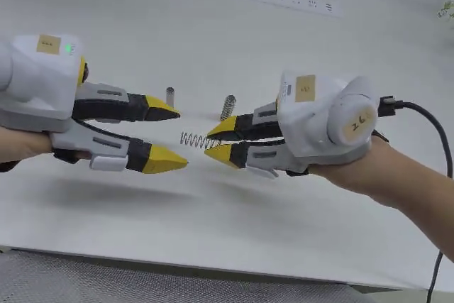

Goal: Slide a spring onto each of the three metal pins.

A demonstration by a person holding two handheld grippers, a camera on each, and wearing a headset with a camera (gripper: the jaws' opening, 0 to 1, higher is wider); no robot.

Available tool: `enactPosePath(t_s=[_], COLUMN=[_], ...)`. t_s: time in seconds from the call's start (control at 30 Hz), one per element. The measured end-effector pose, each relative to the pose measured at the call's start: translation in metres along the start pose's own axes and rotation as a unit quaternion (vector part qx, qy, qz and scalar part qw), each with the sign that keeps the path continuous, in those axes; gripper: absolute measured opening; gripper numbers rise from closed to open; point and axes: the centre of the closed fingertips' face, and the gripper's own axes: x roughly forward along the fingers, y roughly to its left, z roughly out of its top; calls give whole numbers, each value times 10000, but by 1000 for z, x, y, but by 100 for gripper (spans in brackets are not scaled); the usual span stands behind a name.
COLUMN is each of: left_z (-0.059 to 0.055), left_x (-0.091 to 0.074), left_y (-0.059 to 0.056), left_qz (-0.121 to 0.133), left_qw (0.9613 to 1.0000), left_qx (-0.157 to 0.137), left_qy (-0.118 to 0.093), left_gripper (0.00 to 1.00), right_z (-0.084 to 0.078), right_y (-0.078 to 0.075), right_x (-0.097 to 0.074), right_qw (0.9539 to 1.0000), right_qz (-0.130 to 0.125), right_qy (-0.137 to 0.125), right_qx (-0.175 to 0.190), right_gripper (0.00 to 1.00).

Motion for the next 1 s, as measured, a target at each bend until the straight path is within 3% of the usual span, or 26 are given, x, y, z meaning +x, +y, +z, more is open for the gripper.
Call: enactPosePath(t_s=[0.3, 1.0], left_z=[6, 7], left_x=[7, 11], left_y=[-3, -16], left_qz=[-173, -354], left_qw=[9998, 9992], left_qx=[-5, 33], left_qy=[-113, -157], left_gripper=[20, 5], right_z=[5, 13], right_y=[2, 7], right_x=[-7, -7], right_qw=[9999, 9997], right_qz=[33, 101], right_qy=[-123, -239], right_qx=[21, -42], right_gripper=[8, 8])
